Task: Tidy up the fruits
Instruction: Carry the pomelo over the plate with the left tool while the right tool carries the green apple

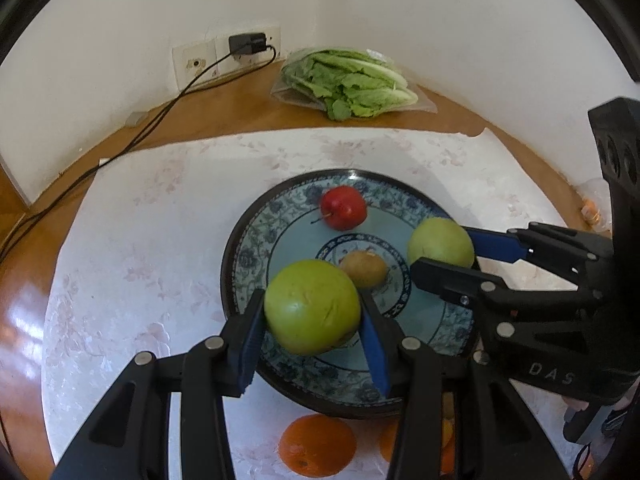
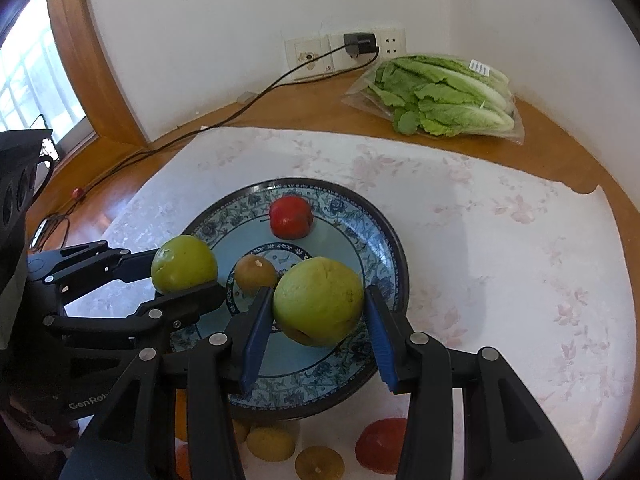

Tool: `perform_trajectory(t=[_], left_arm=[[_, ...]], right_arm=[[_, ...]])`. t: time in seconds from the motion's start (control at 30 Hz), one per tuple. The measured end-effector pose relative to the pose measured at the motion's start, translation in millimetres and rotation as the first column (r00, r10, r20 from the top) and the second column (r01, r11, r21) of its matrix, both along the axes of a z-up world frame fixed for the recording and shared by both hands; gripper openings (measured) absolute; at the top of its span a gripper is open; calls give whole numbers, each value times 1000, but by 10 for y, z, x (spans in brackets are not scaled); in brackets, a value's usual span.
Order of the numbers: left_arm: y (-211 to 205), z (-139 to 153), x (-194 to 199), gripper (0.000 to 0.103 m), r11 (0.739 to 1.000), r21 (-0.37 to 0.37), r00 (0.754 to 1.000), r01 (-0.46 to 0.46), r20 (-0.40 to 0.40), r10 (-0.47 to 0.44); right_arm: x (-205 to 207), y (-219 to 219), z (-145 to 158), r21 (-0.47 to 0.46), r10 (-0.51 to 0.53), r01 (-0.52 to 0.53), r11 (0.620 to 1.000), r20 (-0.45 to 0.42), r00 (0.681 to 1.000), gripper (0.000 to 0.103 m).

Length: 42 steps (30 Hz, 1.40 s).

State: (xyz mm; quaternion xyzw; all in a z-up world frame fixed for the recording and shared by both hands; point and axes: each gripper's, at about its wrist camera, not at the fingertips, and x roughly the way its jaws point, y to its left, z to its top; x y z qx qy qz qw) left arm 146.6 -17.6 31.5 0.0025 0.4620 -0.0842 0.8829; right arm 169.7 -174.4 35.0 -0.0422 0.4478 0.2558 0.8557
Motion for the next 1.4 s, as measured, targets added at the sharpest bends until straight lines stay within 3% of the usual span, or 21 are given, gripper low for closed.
perform_trajectory(t=[0.3, 0.8, 1.4], left_arm=[[38, -47, 9, 47, 1000, -24, 1000, 7, 5, -7], [-70, -74, -35, 47, 999, 30, 999, 42, 18, -42], [-118, -82, -42, 50, 997, 38, 998, 64, 11, -64]], right_arm=[[32, 35, -21, -11, -6, 5, 1000, -6, 1000, 46], [49, 35, -22, -7, -19, 18, 1000, -24, 1000, 47], [67, 48, -82, -1, -23, 23, 1000, -49, 999, 47]])
